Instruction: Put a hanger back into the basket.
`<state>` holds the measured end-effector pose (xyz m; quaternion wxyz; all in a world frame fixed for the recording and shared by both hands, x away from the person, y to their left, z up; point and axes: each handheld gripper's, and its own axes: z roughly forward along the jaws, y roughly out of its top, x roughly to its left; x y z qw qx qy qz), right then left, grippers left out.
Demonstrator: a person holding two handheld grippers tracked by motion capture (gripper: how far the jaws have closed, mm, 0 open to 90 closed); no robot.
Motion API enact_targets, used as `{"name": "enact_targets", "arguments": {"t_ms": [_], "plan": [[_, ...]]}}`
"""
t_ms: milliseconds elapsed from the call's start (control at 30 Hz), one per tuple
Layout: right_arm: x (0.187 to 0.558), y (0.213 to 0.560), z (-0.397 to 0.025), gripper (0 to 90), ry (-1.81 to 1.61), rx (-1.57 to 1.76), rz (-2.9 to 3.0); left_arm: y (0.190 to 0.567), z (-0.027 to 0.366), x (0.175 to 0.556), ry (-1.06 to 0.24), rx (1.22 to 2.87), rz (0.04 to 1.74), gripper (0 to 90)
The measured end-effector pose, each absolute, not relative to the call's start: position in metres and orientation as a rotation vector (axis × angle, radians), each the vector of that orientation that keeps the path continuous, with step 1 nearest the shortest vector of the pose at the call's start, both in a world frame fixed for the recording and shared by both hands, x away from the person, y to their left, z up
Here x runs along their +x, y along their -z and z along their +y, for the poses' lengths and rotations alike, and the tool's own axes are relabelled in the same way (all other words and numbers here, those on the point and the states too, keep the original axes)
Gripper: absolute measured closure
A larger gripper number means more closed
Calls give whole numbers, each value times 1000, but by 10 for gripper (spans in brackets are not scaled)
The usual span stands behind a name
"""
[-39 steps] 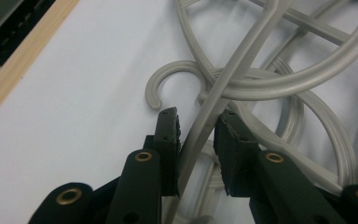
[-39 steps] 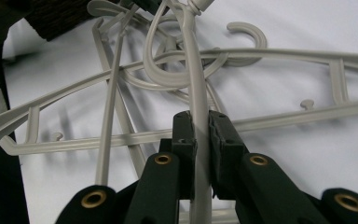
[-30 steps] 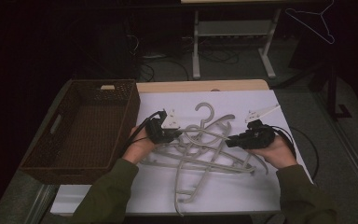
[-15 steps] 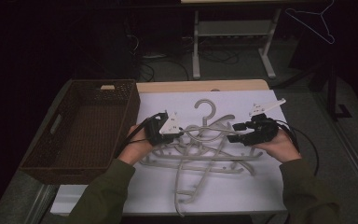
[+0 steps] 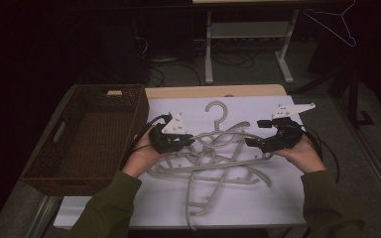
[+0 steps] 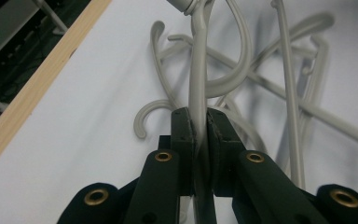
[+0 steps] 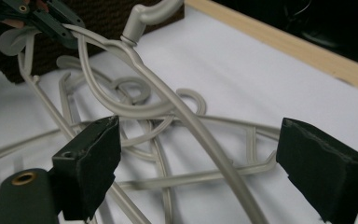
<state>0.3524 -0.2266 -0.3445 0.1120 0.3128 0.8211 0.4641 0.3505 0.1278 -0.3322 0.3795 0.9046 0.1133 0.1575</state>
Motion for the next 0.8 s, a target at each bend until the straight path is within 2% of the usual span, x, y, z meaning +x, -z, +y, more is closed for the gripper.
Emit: {"name": "enact_targets", "arguments": {"t_ms": [333,800], "plan": [[334,336,-227,25,-1421,948,2304,299,162,345,-397,2242,445,830],[312,357,-241,11,-1403,1004,2252,264,246,343,-461,2139,635,830]]}}
